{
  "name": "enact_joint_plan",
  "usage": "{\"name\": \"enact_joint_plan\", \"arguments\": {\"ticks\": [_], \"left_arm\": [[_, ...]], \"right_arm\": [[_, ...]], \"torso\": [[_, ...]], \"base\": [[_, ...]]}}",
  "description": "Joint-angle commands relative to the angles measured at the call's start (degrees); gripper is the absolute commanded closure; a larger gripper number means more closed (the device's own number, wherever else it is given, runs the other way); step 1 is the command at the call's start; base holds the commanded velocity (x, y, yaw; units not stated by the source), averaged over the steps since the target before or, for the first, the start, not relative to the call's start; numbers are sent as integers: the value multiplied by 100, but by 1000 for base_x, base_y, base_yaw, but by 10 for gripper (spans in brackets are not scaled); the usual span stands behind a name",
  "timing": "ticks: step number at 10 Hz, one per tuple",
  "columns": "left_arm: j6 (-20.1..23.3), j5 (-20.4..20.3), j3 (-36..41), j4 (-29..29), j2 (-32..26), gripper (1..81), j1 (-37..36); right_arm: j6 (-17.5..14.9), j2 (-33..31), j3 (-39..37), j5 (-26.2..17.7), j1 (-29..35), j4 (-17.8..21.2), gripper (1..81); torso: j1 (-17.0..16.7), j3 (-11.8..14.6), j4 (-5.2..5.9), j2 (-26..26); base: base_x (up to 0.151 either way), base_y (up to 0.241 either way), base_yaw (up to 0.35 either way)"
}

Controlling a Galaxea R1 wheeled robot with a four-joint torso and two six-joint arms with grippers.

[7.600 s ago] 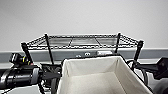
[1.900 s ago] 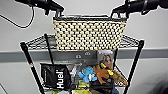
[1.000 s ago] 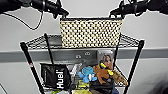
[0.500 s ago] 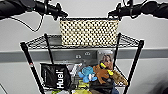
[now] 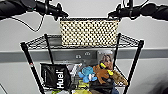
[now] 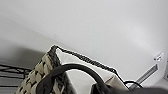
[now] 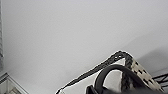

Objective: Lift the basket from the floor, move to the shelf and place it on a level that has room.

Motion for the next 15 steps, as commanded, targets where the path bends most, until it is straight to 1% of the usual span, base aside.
{"name": "enact_joint_plan", "arguments": {"ticks": [1,2,4,6,7,10,13,15], "left_arm": [[68,270,88,21,88,811,-834],[76,270,123,21,61,10,-843],[76,261,175,3,17,10,-860],[76,270,358,-5,-157,10,-947],[76,270,508,-5,-288,10,-1018],[68,296,896,-5,-756,10,-1220],[68,489,1203,-14,-1308,10,-1405],[68,569,1617,-14,-1758,10,-1449]], "right_arm": [[-70,61,35,-331,807,14,811],[-70,34,61,-322,817,41,10],[-70,-27,193,-296,869,49,10],[-52,-245,394,-279,992,84,10],[-61,-446,560,-270,1062,206,10],[-61,-1125,1097,-270,1361,357,10],[-52,-1739,1580,-348,1590,445,10],[-35,-2233,2118,-349,1555,445,10]], "torso": [[0,0,0,0],[0,2,0,0],[0,0,0,0],[2,0,0,0],[2,0,0,0],[4,-2,0,2],[6,-5,0,2],[6,-2,0,2]], "base": [[0,0,0],[0,0,0],[0,0,0],[0,0,0],[0,0,0],[0,0,0],[0,0,0],[0,0,0]]}}
